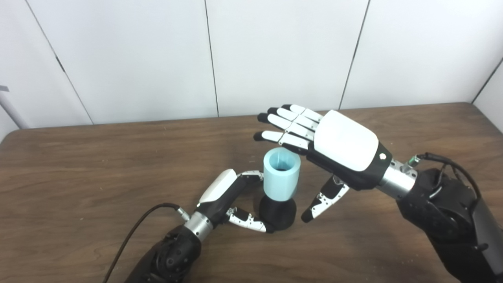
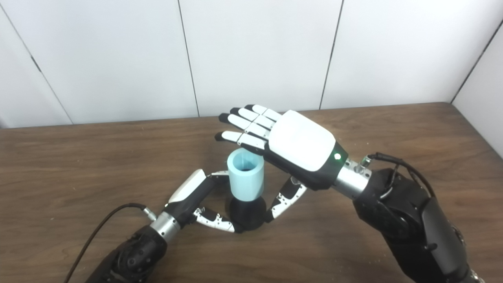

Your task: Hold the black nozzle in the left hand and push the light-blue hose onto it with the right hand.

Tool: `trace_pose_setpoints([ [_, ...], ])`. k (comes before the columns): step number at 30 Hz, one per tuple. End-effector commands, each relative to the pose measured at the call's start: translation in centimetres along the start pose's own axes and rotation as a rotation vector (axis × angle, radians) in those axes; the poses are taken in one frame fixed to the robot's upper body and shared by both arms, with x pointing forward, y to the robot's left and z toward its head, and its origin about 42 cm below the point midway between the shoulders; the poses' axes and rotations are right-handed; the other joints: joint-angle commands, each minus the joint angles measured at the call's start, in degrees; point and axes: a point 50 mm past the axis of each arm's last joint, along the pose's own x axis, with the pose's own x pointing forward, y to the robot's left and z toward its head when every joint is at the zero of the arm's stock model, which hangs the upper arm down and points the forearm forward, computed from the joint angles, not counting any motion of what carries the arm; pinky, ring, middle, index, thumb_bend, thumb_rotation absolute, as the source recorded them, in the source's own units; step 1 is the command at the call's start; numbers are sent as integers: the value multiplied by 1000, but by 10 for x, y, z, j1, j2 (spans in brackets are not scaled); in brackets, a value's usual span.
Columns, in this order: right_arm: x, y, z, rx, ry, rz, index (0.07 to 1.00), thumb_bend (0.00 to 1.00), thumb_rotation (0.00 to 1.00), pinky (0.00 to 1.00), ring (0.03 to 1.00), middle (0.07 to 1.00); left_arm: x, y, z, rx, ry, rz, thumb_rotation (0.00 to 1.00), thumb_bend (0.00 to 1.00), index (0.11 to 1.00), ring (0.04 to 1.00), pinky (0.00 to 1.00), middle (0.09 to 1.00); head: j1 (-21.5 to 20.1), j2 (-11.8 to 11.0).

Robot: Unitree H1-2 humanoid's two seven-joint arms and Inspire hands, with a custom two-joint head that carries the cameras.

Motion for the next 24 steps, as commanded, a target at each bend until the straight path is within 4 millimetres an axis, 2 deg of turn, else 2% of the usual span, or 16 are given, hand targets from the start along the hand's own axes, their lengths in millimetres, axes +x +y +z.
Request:
trace_pose_setpoints([
  [1, 0, -9, -4, -36, -17, -21, 944, 934, 362, 941, 988, 1000, -25, -34, -34, 12, 178, -200, 71, 520, 481, 852, 855, 758, 0, 1],
  [10, -5, -2, -4, -9, -16, 49, 984, 918, 383, 969, 1000, 1000, -26, -33, -33, 18, 177, -203, 71, 520, 482, 851, 855, 758, 0, 1],
  [24, -4, 3, -1, 18, -20, 118, 994, 905, 388, 987, 998, 1000, -24, -31, -31, 23, 180, -203, 71, 520, 482, 851, 848, 758, 2, 3],
])
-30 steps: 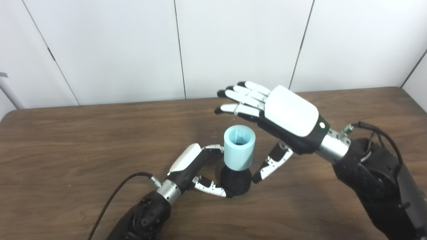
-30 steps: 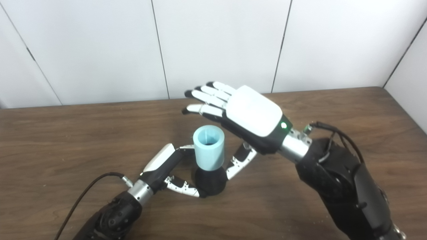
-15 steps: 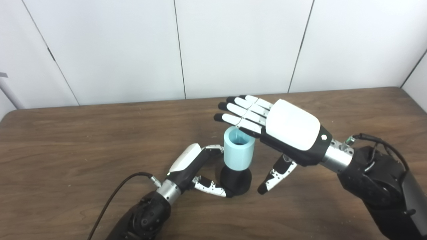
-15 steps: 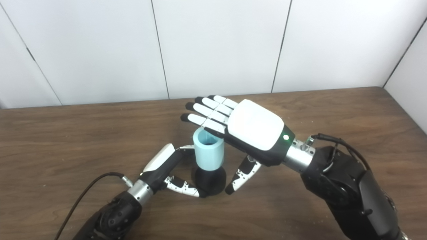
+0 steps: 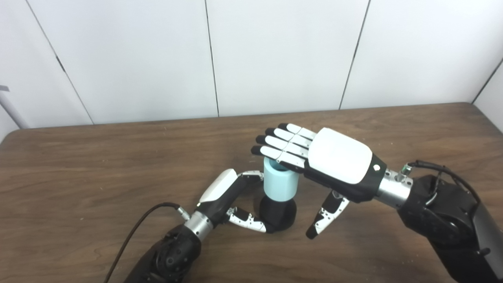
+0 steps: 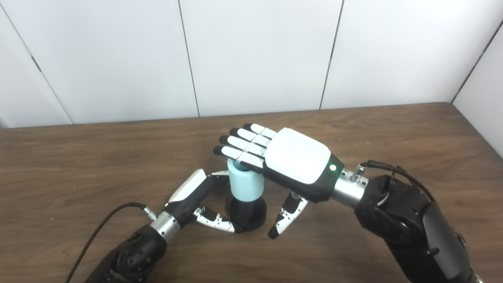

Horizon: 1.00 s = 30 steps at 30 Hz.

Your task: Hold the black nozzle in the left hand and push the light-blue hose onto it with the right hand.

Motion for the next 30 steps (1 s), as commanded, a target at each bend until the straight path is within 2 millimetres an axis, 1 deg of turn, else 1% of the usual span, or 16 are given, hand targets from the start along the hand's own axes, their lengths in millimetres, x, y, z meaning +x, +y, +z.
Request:
trace_pose_setpoints([
  [1, -1, -9, -3, -7, -12, -21, 994, 901, 386, 989, 999, 1000, -25, -33, -32, 17, 182, -197, 71, 520, 482, 850, 844, 758, 0, 0],
  [13, -3, -6, -3, 6, 2, 38, 988, 903, 364, 985, 992, 996, -23, -31, -31, 15, 181, -196, 71, 520, 482, 850, 837, 758, 0, 2],
  [26, -8, 0, -3, 1, 11, 89, 996, 899, 386, 979, 994, 1000, -24, -33, -30, 11, 175, -192, 71, 520, 482, 847, 836, 757, -1, 4],
  [30, -10, 6, -4, -2, 7, 115, 1000, 890, 404, 981, 1000, 1000, -23, -33, -30, 14, 173, -193, 71, 520, 482, 847, 836, 757, 0, 5],
])
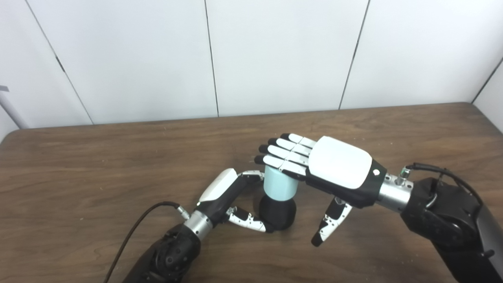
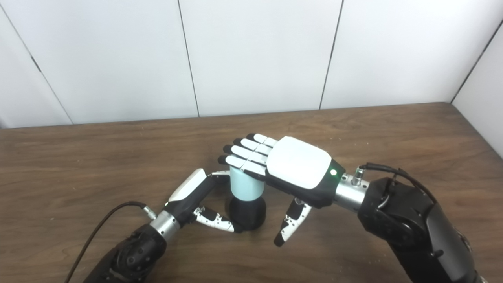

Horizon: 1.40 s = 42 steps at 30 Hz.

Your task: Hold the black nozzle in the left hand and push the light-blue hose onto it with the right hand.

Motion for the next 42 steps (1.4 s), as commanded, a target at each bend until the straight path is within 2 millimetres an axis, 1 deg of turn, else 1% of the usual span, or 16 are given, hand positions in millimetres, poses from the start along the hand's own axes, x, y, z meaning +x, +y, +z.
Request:
trace_pose_setpoints([
  [1, -5, 1, -3, -23, 0, 43, 1000, 887, 410, 985, 1000, 1000, -24, -35, -30, 8, 173, -190, 71, 520, 482, 847, 836, 757, 0, 0],
  [13, -6, 7, 2, -12, -17, 115, 1000, 874, 425, 991, 1000, 1000, -24, -34, -30, 9, 177, -191, 71, 520, 482, 847, 836, 757, -1, 3],
  [18, -4, 12, 9, 9, -59, 150, 995, 874, 428, 994, 1000, 1000, -24, -35, -28, 5, 174, -189, 71, 520, 482, 845, 837, 757, -1, 4],
  [26, 0, 7, 10, -2, -122, 151, 975, 853, 436, 998, 1000, 1000, -23, -35, -29, 3, 169, -185, 71, 520, 482, 836, 835, 757, -1, 5],
  [31, 3, 6, 14, 0, -145, 149, 968, 857, 440, 999, 1000, 1000, -22, -36, -27, 6, 166, -183, 71, 520, 482, 837, 835, 757, -1, 7],
  [37, 8, 9, 17, 16, -177, 153, 958, 858, 441, 998, 999, 999, -24, -36, -26, 9, 171, -176, 73, 520, 483, 806, 801, 756, 0, 7],
  [42, 10, 12, 12, 31, -180, 175, 950, 860, 442, 997, 999, 997, -24, -37, -25, 11, 176, -171, 73, 520, 483, 797, 774, 755, 1, 7],
])
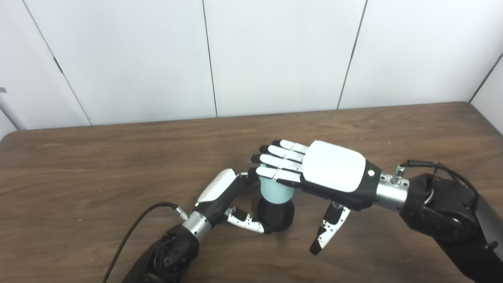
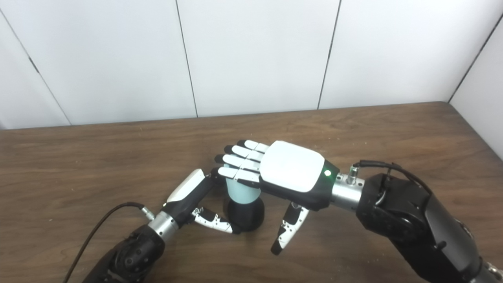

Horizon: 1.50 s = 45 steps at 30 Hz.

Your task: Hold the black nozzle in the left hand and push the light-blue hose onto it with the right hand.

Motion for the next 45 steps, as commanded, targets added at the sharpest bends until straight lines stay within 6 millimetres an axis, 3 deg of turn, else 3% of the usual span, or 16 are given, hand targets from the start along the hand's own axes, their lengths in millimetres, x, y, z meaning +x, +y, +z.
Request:
trace_pose_setpoints([
  [1, 3, 17, 4, 26, -56, 110, 950, 860, 443, 995, 999, 997, -21, -38, -25, 3, 173, -178, 73, 520, 483, 797, 773, 755, 0, 0],
  [19, -7, 34, -10, 90, 39, 176, 961, 856, 432, 976, 982, 991, -20, -35, -26, -8, 161, -195, 71, 520, 482, 824, 822, 755, 0, 3],
  [38, -11, 28, -5, 48, 58, 159, 1000, 873, 419, 1000, 1000, 1000, -17, -32, -27, -2, 155, -201, 71, 520, 482, 825, 823, 755, 0, 1],
  [45, -11, 23, -3, -38, 57, 44, 1000, 934, 500, 1000, 1000, 1000, -19, -33, -27, -2, 155, -190, 71, 520, 482, 812, 821, 755, 0, 0],
])
